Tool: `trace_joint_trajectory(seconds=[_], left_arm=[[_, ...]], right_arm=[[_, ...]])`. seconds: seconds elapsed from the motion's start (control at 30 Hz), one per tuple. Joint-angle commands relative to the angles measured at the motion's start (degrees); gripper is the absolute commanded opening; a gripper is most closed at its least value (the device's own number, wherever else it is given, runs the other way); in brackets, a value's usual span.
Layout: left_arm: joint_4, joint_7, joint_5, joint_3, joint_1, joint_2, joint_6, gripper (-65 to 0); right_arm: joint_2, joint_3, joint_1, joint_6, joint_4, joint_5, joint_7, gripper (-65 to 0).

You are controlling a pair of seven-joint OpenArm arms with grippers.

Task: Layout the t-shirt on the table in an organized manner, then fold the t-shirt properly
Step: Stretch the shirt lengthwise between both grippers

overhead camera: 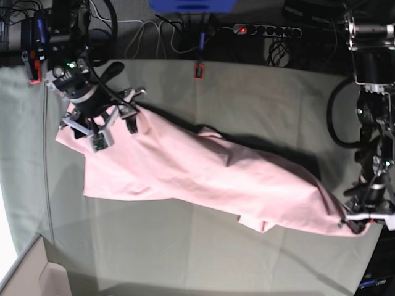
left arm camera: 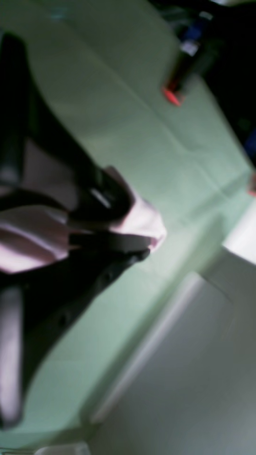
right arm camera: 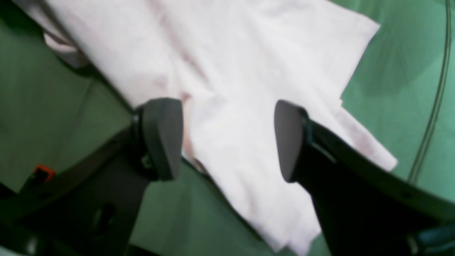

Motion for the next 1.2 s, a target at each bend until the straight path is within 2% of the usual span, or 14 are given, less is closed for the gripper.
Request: trace_joint_trajectory(seconds=[0.0, 0.07, 0.1, 0.33, 0.53, 0.6, 0.67, 0.8, 0.83, 0.97, 1.17], left_arm=[[0.2, -1.7, -0.1, -0.4, -0.8, -0.7, -0.4, -48.8], [-0.7, -2.2, -0.1, -0.4, 0.9, -0.6, -0.5, -39.6], [-0.7, -2.3, -0.1, -0.5, 1.9, -0.6, -0.7, -37.5], [3.9, -2.2, -0.1, -4.2, 8.6, -0.2, -0.7, -39.6], [5.2, -1.9, 0.4, -7.1, 15.4, 3.7, -0.8, -39.5], [5.1, -2.0, 0.4, -7.1, 17.1, 4.8, -0.8, -39.5], [5.1, -2.1, 0.4, -7.1, 18.1, 5.4, -0.8, -39.5], [5.2, -1.8, 0.4, -7.0, 19.0, 5.8, -0.8, -39.6], [5.4, -1.9, 0.4, -7.0, 19.1, 5.7, -0.8, -39.6], [6.6, -2.1, 0.3, -7.1, 20.1, 5.2, -0.8, -39.7], [8.5, -1.8, 0.3, -9.9, 21.5, 5.6, -0.8, -39.7]], right_arm=[[-0.3, 0.2, 0.3, 0.3, -0.1, 0.4, 1.1, -24.1], [-0.3, 0.3, 0.4, 0.3, -1.7, 0.3, 1.1, -24.1], [-0.3, 0.3, 0.4, 0.3, -2.4, 0.3, 1.1, -24.1], [-0.3, 0.0, 0.5, 0.3, -7.3, 0.3, 1.5, -24.2], [-0.5, 0.0, 1.9, 0.2, -12.7, 0.3, 1.7, -25.4], [-0.3, 0.0, 3.2, 0.2, -14.8, 0.3, 1.7, -29.9], [-0.3, 0.2, 5.1, 0.2, -16.6, 0.3, 1.7, -38.1], [0.8, 0.5, 8.6, 0.2, -19.2, 0.2, 1.5, -63.1], [1.2, 0.5, 9.2, 0.2, -19.1, 0.2, 1.2, -65.0], [2.9, 0.5, 11.3, 0.3, -14.1, 0.2, 1.1, -65.0], [3.4, 0.5, 18.4, 0.1, -12.1, 0.2, 1.1, -65.0]])
